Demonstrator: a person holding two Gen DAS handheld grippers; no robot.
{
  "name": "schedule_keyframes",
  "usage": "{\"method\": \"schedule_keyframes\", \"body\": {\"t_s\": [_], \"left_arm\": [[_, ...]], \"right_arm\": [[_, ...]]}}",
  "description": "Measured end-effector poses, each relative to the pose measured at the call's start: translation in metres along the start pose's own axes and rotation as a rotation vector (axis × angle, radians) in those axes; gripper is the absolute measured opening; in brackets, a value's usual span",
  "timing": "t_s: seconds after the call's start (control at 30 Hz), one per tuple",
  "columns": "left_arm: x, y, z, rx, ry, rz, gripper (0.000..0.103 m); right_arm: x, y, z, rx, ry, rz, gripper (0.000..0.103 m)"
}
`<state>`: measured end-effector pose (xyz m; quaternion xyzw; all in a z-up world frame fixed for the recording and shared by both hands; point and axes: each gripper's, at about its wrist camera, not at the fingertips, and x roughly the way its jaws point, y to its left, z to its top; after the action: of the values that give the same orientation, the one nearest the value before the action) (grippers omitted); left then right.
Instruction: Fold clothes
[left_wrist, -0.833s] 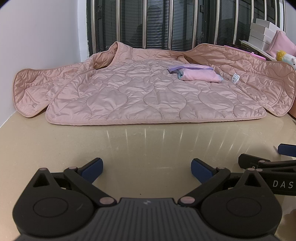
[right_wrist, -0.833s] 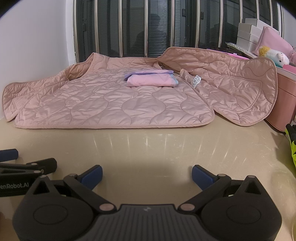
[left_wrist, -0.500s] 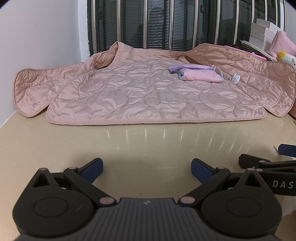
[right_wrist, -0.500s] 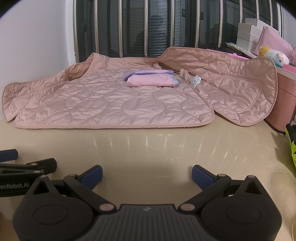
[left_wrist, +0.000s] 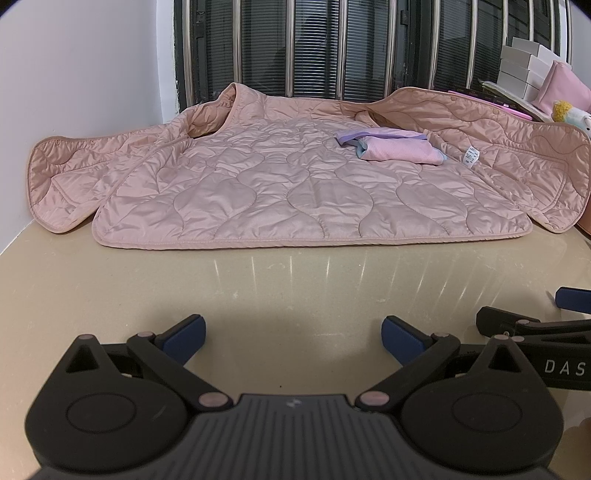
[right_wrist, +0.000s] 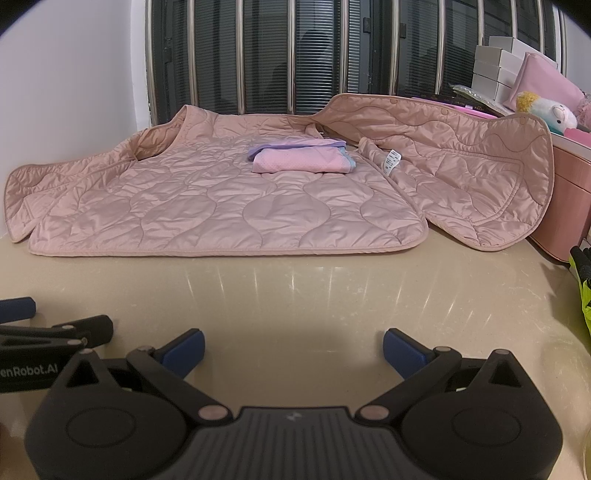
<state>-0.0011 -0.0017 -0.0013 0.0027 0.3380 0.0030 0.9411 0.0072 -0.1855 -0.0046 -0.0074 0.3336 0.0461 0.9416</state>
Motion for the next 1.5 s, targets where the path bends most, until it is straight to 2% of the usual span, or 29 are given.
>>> {"method": "schedule_keyframes", "body": {"t_s": [0.37,0.43,0.53,0.6,0.63,0.67,0.73,0.77,0.87,0.93,0.97,1.07,1.17,1.27,1.33,1.43,1.5], "left_arm": [[-0.001,0.001,0.001,-0.004,0.002,0.001,0.103],[-0.005,0.001,0.009,0.007,0.030,-0.010,0.102],[-0.034,0.010,0.028,-0.091,-0.076,-0.106,0.102],[-0.052,0.013,0.053,-0.146,-0.155,-0.193,0.102],[-0.056,0.010,0.070,-0.129,-0.171,-0.218,0.102],[-0.058,0.005,0.087,-0.094,-0.191,-0.216,0.102],[-0.054,-0.007,0.120,-0.036,-0.233,-0.169,0.102],[-0.046,-0.014,0.139,-0.019,-0.245,-0.146,0.102],[-0.006,-0.022,0.183,-0.041,-0.211,-0.174,0.102],[0.030,-0.030,0.205,-0.049,-0.179,-0.154,0.095],[0.048,-0.031,0.211,-0.055,-0.163,-0.138,0.089],[0.101,-0.036,0.229,-0.078,-0.114,-0.090,0.088],[0.152,-0.029,0.234,-0.190,-0.030,-0.097,0.088],[0.188,-0.025,0.234,-0.256,0.027,-0.136,0.088],[0.204,-0.030,0.235,-0.252,0.031,-0.134,0.088],[0.224,-0.032,0.231,-0.250,0.047,-0.119,0.088],[0.232,-0.026,0.232,-0.285,0.069,-0.148,0.088]], "right_arm": [[0.000,0.001,-0.001,0.001,-0.002,-0.003,0.103],[-0.003,-0.003,0.002,0.013,0.015,0.032,0.103],[-0.015,-0.023,0.016,0.096,0.051,0.161,0.102],[-0.028,-0.041,0.031,0.200,-0.012,0.204,0.102],[-0.034,-0.050,0.041,0.244,-0.049,0.215,0.102],[-0.034,-0.055,0.056,0.250,-0.072,0.212,0.102],[-0.032,-0.065,0.089,0.234,-0.111,0.200,0.103],[-0.026,-0.068,0.107,0.214,-0.127,0.172,0.103],[0.000,-0.077,0.156,0.176,-0.149,0.096,0.103],[0.020,-0.084,0.178,0.187,-0.160,0.083,0.103],[0.030,-0.088,0.189,0.194,-0.166,0.078,0.103],[0.064,-0.100,0.218,0.225,-0.164,0.077,0.103],[0.110,-0.113,0.230,0.290,-0.111,0.123,0.101],[0.152,-0.124,0.238,0.378,-0.064,0.174,0.088],[0.177,-0.128,0.244,0.426,-0.025,0.195,0.084],[0.211,-0.130,0.249,0.475,0.035,0.259,0.073],[0.223,-0.133,0.248,0.536,0.084,0.302,0.036]]}}
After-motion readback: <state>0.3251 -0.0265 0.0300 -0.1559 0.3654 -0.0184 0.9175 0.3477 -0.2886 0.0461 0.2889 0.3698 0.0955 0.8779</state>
